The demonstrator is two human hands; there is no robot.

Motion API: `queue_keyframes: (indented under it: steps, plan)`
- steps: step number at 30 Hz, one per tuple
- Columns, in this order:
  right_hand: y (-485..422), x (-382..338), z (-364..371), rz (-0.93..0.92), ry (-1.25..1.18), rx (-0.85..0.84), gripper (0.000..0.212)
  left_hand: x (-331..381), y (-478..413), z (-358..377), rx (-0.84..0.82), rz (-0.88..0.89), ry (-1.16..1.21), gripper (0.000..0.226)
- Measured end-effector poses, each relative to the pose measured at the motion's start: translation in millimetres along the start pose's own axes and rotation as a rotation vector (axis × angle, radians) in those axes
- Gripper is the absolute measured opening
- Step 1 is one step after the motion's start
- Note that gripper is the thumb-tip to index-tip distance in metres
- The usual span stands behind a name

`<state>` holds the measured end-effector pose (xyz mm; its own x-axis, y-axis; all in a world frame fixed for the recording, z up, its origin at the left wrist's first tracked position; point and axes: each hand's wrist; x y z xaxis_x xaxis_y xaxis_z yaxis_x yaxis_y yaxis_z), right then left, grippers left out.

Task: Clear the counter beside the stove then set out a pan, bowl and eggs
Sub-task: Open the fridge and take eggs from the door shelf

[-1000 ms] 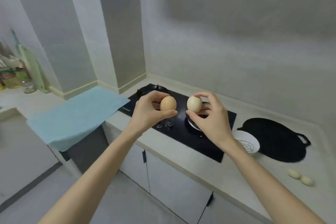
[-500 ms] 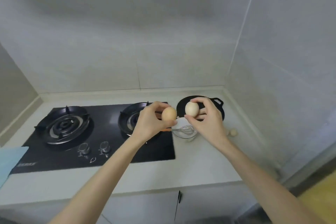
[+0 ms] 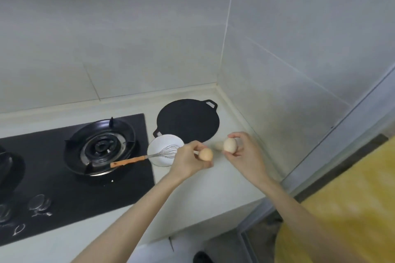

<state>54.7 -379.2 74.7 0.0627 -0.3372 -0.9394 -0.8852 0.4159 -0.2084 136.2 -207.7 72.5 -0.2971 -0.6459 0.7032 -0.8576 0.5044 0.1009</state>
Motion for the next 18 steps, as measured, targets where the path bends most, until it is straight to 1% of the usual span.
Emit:
queue_keyframes:
  steps: [3, 8, 13, 18]
  plan:
    - [-16, 38, -13, 0.021, 0.06, -0.03, 0.041, -2, -26, 37, -0.019, -0.06, -0.011, 0.044]
    - [-36, 94, -20, 0.148, 0.126, -0.109, 0.039, -12, -58, 84, -0.048, -0.139, -0.08, 0.041]
    - [-48, 132, -18, 0.228, 0.141, -0.133, 0.035, -13, -81, 109, -0.07, -0.197, -0.11, 0.044]
    - [-55, 157, -18, 0.26, 0.16, -0.091, 0.035, -12, -98, 126, -0.08, -0.228, -0.085, 0.038]
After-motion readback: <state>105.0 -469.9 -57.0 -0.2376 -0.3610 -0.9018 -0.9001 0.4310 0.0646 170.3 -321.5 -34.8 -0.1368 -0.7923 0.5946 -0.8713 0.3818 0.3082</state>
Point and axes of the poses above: each hand's wrist, its own y-axis away from the middle knuckle, its own z-axis out of the palm, x = y × z, and after that the axes turned 15 degrees about -y, right-handed
